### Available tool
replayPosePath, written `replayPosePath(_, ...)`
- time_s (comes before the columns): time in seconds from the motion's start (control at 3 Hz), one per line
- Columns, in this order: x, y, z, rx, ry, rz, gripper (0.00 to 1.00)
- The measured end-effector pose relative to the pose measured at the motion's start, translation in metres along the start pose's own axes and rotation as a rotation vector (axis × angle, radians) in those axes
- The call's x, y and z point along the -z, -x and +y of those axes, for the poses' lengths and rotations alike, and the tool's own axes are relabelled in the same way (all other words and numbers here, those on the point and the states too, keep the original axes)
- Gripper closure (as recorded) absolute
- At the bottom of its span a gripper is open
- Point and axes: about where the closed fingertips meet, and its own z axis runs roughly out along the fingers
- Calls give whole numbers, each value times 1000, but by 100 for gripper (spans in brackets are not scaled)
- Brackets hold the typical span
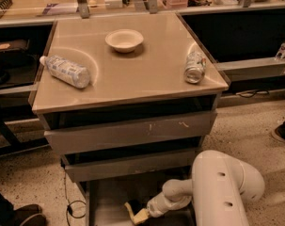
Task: Place sponge into bottom drawer
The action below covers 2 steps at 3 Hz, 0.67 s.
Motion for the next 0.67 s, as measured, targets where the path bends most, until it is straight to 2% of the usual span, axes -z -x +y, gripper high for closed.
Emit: replayPosePath(0.67, 0, 0, 0, 0, 0, 0, 15)
